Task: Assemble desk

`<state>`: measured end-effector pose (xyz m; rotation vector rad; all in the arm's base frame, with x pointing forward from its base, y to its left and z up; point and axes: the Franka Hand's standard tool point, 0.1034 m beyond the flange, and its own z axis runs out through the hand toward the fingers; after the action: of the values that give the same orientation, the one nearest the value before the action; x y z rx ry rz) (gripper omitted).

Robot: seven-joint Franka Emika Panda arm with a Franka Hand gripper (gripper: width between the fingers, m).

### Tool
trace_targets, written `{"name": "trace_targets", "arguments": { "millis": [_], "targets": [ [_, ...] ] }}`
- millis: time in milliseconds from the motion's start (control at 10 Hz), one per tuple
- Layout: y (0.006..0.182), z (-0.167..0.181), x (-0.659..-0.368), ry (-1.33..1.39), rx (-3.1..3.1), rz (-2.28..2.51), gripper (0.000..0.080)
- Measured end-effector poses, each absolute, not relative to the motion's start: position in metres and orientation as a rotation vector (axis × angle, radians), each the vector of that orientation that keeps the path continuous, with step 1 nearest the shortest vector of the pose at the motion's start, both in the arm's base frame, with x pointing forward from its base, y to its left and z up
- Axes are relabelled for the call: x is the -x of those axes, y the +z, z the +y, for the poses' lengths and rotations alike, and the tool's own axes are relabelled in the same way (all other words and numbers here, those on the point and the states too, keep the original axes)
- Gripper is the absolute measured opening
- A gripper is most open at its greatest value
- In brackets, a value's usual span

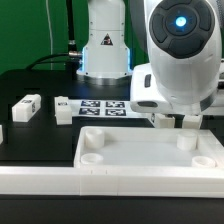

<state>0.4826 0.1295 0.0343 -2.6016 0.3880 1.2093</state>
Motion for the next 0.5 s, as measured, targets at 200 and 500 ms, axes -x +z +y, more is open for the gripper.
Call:
{"name": "trace_targets", "arguments": {
  "millis": [200,500],
  "targets": [
    [0.034,0.13,-0.482,1.212,2.602,0.387,0.0649],
    [0.022,0.138,-0.474,1.21,2.615,0.384,0.0649]
  ]
}}
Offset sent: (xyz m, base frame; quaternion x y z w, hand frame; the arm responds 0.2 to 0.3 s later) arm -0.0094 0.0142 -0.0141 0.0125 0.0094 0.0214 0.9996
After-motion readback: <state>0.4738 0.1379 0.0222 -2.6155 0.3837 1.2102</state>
